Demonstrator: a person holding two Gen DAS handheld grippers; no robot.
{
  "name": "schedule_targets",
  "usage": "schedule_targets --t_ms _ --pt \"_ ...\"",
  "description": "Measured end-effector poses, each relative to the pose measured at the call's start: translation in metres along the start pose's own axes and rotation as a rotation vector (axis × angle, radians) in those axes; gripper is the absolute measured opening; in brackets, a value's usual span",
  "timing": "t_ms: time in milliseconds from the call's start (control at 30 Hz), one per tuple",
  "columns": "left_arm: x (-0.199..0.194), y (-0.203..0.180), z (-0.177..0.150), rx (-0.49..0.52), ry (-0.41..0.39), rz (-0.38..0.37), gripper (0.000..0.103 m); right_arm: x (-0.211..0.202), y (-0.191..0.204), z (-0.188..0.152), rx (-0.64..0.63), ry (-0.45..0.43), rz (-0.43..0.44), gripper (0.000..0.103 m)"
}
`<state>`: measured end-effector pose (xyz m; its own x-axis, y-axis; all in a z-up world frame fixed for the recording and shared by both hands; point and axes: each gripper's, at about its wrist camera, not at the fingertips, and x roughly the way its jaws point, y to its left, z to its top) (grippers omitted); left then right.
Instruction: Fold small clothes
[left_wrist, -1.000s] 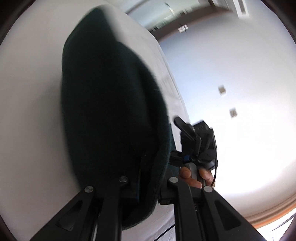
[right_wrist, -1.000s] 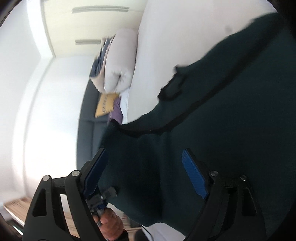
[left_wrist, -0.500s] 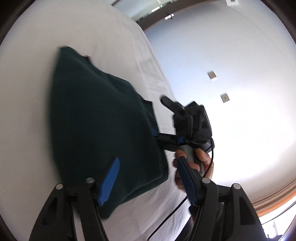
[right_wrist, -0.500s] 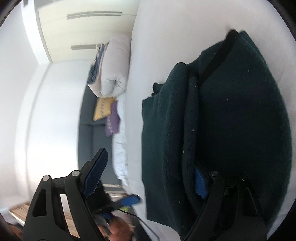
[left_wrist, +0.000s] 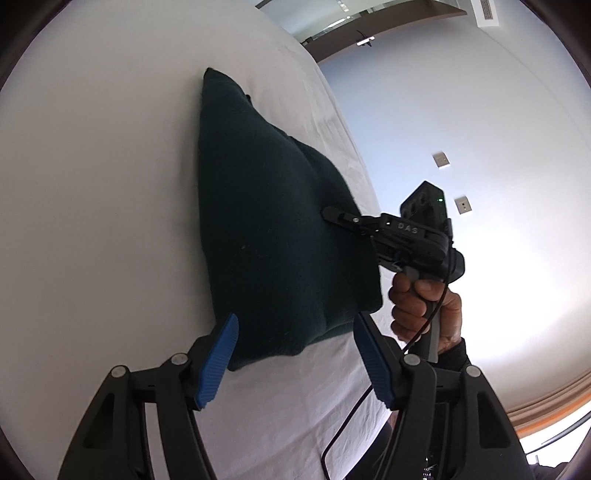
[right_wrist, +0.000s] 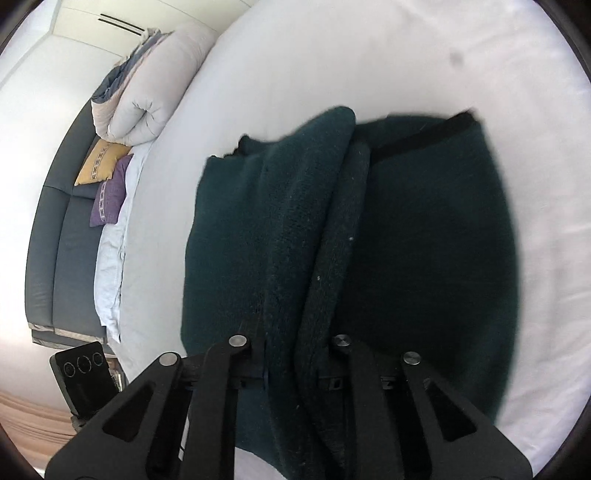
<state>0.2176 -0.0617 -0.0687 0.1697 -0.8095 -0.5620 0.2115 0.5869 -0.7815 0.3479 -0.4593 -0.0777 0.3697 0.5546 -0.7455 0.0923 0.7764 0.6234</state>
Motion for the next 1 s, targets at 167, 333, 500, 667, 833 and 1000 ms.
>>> schedule_targets --t_ms 167,333,500,667,833,1000 --pt "-0.011 -0.003 0.008 0.014 0.016 -0.009 0.067 -0.023 -0.022 -0.015 0.036 -0.026 -0.044 0.012" --pt "-0.014 -0.009 0.015 0.035 0.038 -0.004 0.067 -0.029 -0.045 -0.011 0.066 -0.028 -0.029 0.012" --pt "-0.012 -0.020 0.023 0.063 0.046 -0.001 0.067 -0.037 -0.052 -0.012 0.052 -0.032 -0.031 0.012" --pt "-0.011 -0.022 0.031 0.082 0.040 0.021 0.067 -0.044 -0.059 -0.017 0.055 -0.042 -0.009 0.012" --pt "0.001 -0.032 0.050 0.128 0.026 0.089 0.067 -0.045 -0.088 -0.018 0.124 -0.048 0.108 0.016" --pt "0.008 -0.050 0.077 0.220 -0.037 0.151 0.067 -0.103 -0.086 -0.030 0.141 -0.224 -0.090 0.029"
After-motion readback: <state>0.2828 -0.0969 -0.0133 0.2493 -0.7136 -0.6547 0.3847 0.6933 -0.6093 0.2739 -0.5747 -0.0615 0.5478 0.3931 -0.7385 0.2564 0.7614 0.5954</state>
